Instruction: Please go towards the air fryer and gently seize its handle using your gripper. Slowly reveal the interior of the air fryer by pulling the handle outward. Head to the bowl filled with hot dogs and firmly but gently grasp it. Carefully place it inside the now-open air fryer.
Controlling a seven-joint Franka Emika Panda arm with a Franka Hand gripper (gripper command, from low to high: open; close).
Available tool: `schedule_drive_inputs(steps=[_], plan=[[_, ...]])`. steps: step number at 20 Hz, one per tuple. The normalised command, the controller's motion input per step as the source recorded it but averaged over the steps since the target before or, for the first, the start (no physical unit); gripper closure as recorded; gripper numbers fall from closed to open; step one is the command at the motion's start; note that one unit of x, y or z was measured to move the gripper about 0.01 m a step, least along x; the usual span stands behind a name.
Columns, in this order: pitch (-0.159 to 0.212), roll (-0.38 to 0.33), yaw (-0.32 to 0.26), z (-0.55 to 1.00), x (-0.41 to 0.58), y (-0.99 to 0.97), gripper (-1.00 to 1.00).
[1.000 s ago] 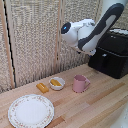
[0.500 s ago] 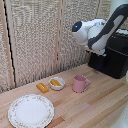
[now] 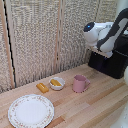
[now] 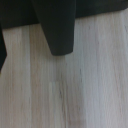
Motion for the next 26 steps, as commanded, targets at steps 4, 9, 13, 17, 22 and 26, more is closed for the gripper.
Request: schedule_drive_inputs(steps=[4, 9, 13, 17, 22, 26], plan=[[0.0, -0.006, 0.076, -0.22, 0.0, -0.51, -1.0], [0.018, -0.008, 0.082, -0.17, 0.0, -0.4, -1.0], [0.039, -0.002, 0.029, -0.02, 0.046, -0.18, 1.0], [0.0, 0.0, -0.02, 0.0, 0.014, 0.0, 1.0], [0.047, 0.13, -0.002, 0.15, 0.015, -0.03, 1.0], [0.118, 0.211, 0.032, 0.42, 0.0, -0.16, 1.0]])
